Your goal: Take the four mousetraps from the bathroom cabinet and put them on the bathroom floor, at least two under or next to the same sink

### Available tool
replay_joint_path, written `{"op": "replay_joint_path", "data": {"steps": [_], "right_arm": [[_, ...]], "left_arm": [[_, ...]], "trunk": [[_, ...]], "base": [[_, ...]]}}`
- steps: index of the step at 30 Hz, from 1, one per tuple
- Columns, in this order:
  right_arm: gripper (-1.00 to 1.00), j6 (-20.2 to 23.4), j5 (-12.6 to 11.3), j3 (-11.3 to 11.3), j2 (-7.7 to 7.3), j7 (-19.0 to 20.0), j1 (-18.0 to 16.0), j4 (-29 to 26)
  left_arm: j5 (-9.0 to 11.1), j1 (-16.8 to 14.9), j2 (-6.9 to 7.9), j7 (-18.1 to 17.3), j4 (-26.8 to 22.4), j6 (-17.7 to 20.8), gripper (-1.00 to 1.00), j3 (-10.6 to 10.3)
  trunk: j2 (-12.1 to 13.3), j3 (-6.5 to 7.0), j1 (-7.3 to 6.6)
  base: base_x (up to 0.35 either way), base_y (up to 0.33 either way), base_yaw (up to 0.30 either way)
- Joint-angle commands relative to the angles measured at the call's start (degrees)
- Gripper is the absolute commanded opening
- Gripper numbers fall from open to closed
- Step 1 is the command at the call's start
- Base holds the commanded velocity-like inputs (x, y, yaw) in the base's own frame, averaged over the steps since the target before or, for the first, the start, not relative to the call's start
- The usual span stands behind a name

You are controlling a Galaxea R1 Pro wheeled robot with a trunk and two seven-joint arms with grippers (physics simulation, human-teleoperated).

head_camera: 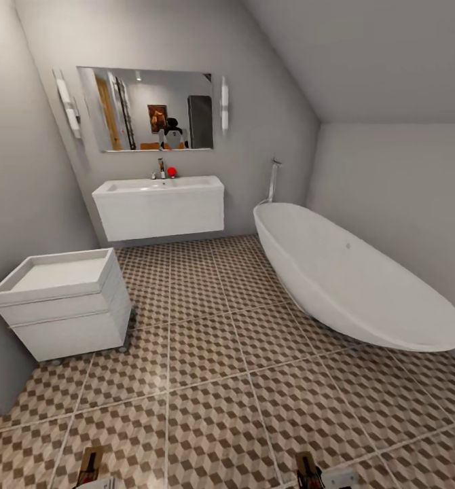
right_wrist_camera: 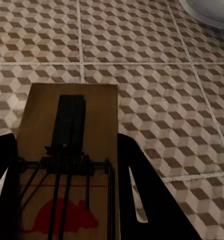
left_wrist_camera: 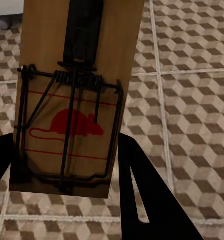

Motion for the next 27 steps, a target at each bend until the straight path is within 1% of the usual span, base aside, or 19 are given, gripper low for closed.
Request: {"op": "replay_joint_path", "data": {"steps": [1,15,20,27], "right_arm": [[-1.00,-0.15,0.45,-0.23,0.02,-0.25,-0.03,0.04],[-1.00,-0.32,0.46,-0.23,0.02,-0.25,-0.03,0.02],[-1.00,-0.32,0.46,-0.23,0.02,-0.25,-0.03,0.00],[-1.00,-0.32,0.46,-0.23,0.02,-0.23,-0.03,-0.01]], "left_arm": [[-0.20,-0.01,0.03,0.89,-0.11,0.00,-1.00,-0.49],[-0.20,-0.01,-0.02,0.88,0.13,0.01,-1.00,-0.49],[-0.22,-0.01,-0.04,0.87,0.13,0.01,-1.00,-0.49],[-0.22,-0.01,-0.06,0.89,0.13,0.01,-1.00,-0.49]], "trunk": [[-0.02,-0.05,0.03],[-0.02,-0.05,0.03],[-0.02,-0.05,0.03],[-0.02,-0.05,0.03]], "base": [[0.286,-0.002,0.249],[0.286,0.000,0.239],[0.287,-0.013,0.061],[0.294,-0.083,0.005]]}}
